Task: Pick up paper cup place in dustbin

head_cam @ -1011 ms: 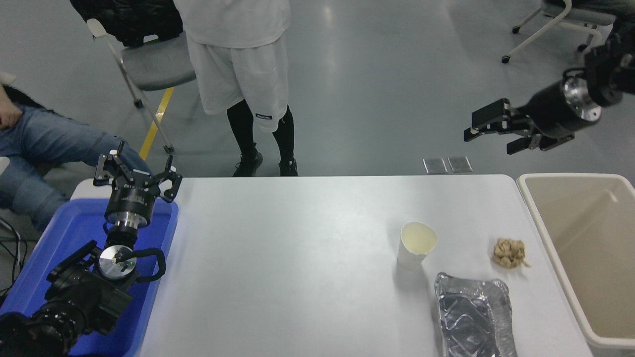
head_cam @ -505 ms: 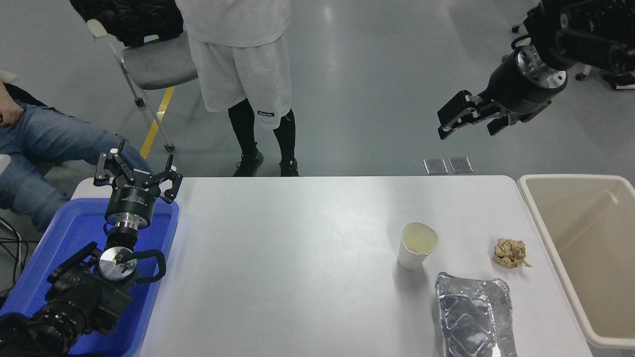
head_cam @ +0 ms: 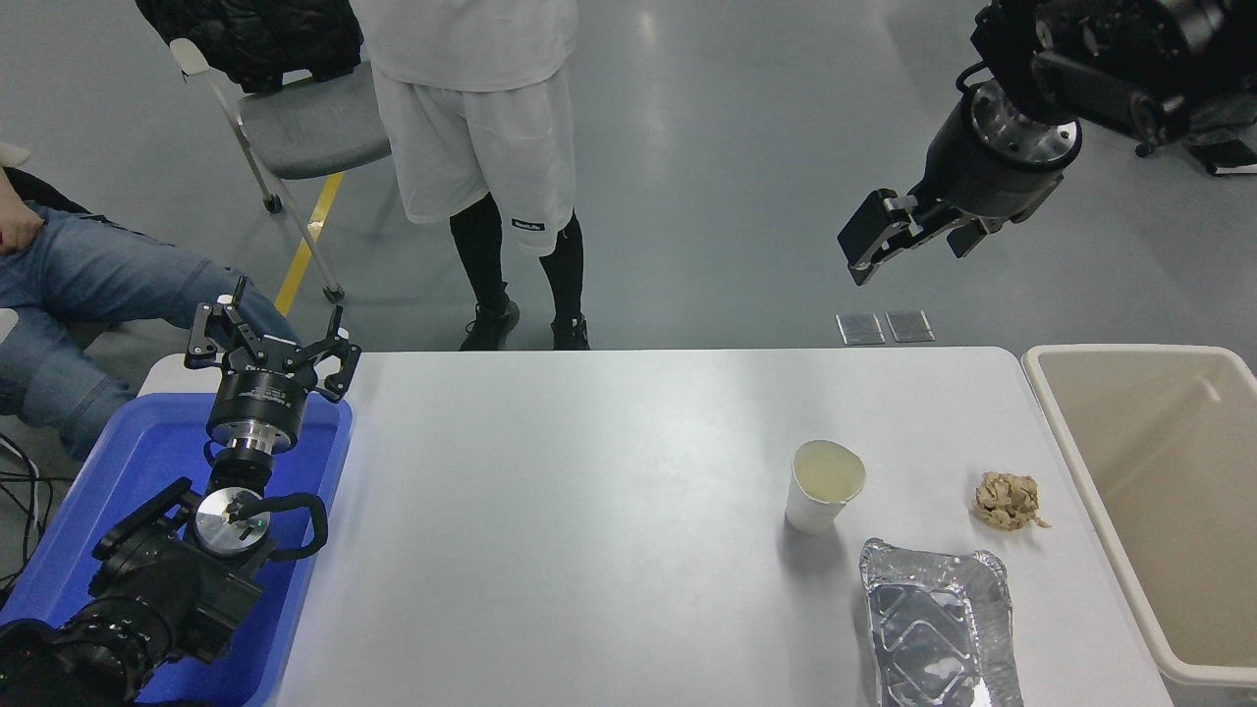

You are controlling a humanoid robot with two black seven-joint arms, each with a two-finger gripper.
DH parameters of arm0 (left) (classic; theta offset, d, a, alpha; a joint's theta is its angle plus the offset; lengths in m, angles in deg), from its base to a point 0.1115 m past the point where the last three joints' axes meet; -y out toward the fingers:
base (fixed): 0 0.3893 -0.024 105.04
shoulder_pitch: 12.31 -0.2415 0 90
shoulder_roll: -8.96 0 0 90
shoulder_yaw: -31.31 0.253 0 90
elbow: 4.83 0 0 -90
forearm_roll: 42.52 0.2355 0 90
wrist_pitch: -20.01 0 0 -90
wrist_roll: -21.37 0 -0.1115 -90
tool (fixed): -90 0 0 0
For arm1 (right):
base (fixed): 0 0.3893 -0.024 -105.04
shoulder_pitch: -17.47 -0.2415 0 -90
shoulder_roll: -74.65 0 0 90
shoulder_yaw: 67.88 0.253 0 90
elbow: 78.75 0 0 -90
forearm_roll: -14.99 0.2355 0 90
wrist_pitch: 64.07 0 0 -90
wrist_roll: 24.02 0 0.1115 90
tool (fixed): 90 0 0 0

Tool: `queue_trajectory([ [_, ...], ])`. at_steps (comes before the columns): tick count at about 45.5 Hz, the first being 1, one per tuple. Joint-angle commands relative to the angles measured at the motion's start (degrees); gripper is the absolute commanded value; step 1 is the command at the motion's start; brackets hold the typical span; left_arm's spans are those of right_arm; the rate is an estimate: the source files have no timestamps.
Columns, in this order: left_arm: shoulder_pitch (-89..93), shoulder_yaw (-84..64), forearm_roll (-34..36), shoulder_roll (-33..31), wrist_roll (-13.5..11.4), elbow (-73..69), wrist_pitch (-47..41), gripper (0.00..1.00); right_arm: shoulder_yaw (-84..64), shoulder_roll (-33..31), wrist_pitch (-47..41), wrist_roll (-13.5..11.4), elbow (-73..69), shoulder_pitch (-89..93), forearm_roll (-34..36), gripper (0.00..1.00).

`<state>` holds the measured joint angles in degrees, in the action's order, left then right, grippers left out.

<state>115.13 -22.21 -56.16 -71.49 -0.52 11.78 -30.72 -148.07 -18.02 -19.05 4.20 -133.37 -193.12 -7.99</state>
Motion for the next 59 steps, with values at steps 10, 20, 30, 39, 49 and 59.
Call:
queue_trajectory([
  [10,0.0,0.0,0.1,0.0,0.0,0.0,0.0,0.99,5.1,-0.1,0.0,-0.1,0.6,9.6,1.0,0.99],
  [20,0.0,0.0,0.1,0.0,0.0,0.0,0.1,0.99,6.2,0.1,1.5,-0.3,0.8,17.7,2.6,0.99],
  [30,0.0,0.0,0.1,0.0,0.0,0.0,0.1,0.99,7.2,0.0,11.3,-0.4,0.9,21.9,2.6,0.99],
  [39,0.0,0.0,0.1,0.0,0.0,0.0,0.1,0.99,6.9,-0.3,20.2,-3.6,1.0,25.2,5.8,0.99],
  [49,0.0,0.0,0.1,0.0,0.0,0.0,0.1,0.99,7.1,-0.4,26.2,-8.3,1.5,29.3,10.0,0.99],
  [59,0.0,0.0,0.1,0.0,0.0,0.0,0.1,0.99,7.2,-3.0,27.9,-8.9,3.0,32.1,10.8,0.99],
])
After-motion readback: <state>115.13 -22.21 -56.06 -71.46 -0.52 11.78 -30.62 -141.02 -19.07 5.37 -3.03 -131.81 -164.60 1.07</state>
